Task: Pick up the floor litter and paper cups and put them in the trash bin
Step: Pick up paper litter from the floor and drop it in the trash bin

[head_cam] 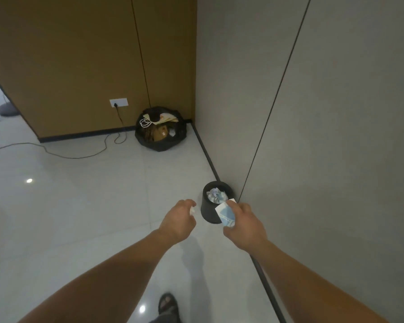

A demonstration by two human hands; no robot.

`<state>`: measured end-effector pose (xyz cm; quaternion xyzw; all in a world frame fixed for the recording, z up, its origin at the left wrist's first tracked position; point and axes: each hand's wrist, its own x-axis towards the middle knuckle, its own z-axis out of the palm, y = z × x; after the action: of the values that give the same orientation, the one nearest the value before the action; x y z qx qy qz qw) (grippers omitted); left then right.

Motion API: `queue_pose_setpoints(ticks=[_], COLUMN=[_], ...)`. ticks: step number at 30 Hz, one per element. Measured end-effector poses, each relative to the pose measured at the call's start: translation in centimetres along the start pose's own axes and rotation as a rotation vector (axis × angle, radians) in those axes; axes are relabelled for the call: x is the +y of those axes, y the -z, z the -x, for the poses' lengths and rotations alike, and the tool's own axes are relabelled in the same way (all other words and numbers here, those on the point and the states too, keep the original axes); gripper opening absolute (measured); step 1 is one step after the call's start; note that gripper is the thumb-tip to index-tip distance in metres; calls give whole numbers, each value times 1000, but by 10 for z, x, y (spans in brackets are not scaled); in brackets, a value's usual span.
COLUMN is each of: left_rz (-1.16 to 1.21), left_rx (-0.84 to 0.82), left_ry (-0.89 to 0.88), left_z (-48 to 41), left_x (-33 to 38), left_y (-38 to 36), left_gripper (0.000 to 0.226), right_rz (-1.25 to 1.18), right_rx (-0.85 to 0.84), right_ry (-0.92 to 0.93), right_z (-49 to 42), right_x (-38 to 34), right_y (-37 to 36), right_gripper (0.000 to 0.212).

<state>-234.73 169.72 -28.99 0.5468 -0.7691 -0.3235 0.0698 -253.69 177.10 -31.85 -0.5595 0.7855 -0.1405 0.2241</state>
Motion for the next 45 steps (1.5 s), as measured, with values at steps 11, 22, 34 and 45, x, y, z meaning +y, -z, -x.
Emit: queue_pose_setpoints(ticks=[11,22,34,45], left_rz=[31,-26,38,-50], left_rx=[-167,-293,-349,-398], left_ry=[-65,59,142,94], left_z=[-250,-451,-634,-669], left_x=[3,-8,-108,-207], left_y=[5,-65,-257,-382], left_gripper=[44,42,37,59], right_rz=[51,-26,32,143], right_rx=[-28,-171,-318,-362], right_ry=[-127,-220,-258,-266], right_z=[-215,-394,-603,-615], right_x=[15,97,228,303], right_y=[12,-30,-203,-350], right_gripper=[75,78,79,84])
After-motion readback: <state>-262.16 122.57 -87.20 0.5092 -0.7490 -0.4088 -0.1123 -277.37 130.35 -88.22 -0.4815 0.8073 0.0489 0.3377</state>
